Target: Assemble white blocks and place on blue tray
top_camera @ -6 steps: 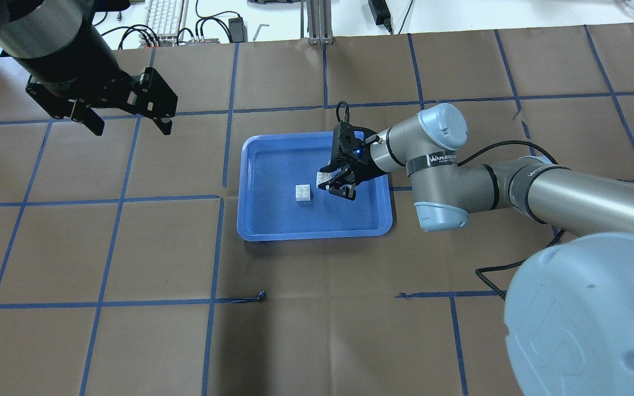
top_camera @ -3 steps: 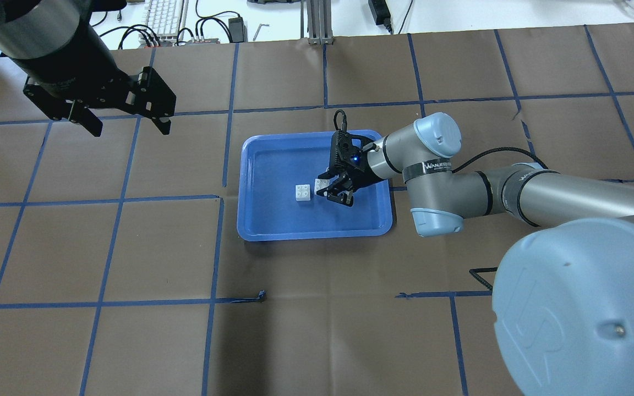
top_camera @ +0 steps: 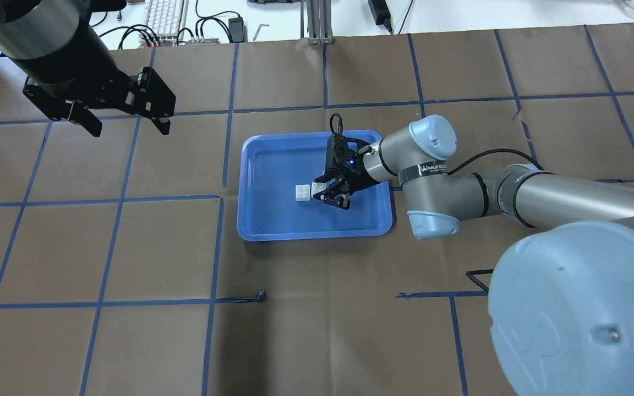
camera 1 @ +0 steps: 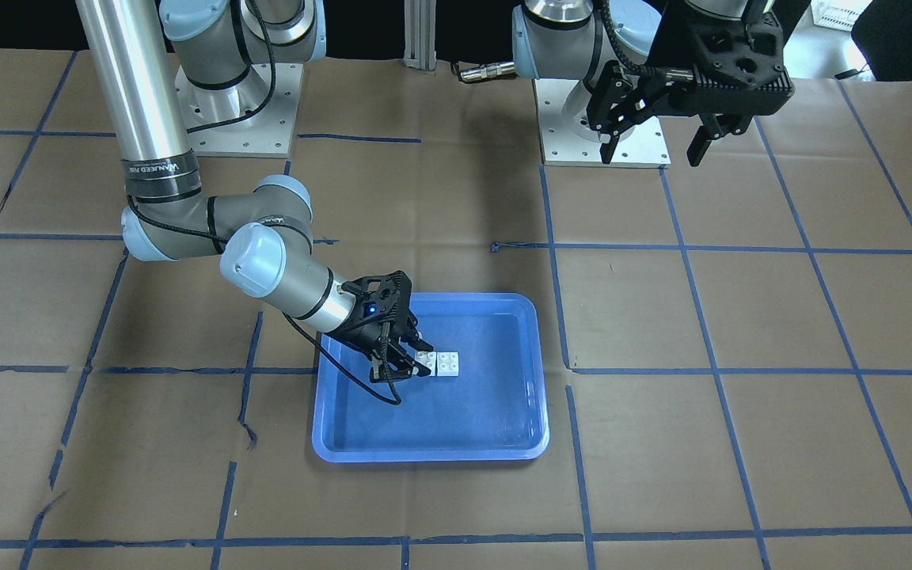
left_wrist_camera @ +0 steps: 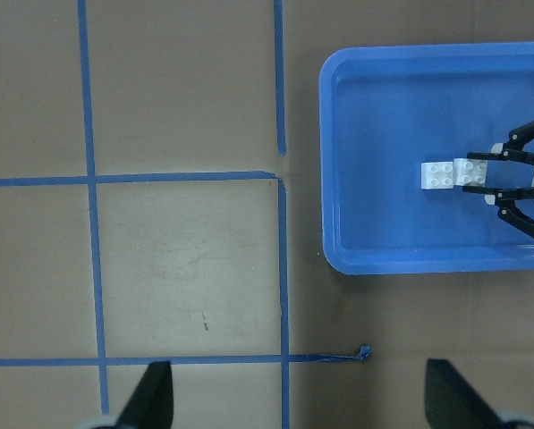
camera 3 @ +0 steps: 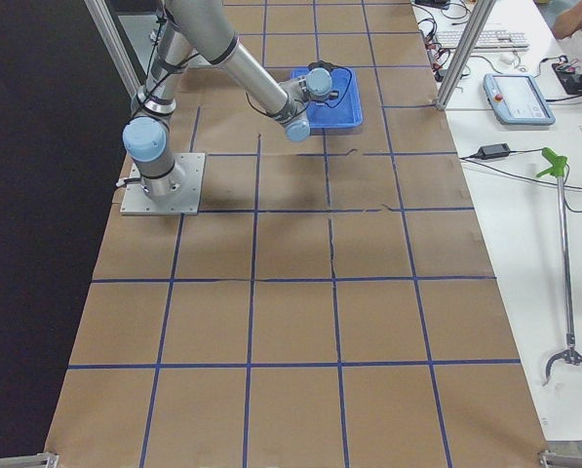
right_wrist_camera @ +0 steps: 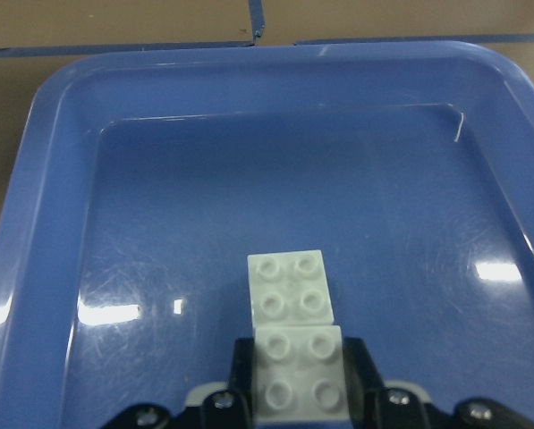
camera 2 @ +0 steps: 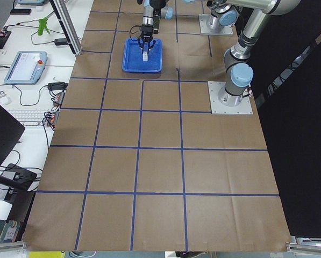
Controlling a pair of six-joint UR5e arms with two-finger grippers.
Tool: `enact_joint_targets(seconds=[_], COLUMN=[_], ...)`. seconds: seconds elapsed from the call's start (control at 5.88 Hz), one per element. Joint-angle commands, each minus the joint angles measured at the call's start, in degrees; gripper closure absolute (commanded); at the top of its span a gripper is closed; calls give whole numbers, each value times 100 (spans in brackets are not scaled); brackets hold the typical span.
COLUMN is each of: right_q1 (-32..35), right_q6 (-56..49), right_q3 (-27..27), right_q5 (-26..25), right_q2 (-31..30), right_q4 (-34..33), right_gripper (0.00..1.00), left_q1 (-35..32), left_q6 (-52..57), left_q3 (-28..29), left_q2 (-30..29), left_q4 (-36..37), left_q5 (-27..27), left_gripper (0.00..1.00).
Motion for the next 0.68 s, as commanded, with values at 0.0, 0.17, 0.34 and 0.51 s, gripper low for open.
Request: enact_joint_targets(seconds=[0.0,0.17,0.34,0.51], right_q1=[22,22,22,22], right_q6=[1,1,1,1], right_q3=[0,0,0,0], right_q5=[-17,-26,-34,-17], right_q2=[6,14,14,58], right_q4=[0,0,9,9], right_gripper=[68,68,68,68], left_q1=[0,0,0,0], left_q6=[0,0,0,0], left_q3=[0,0,0,0], left_q2=[6,6,6,6], left_q4=[0,0,0,0], left_q5=[-3,6,6,6], left_gripper=[1,1,1,1])
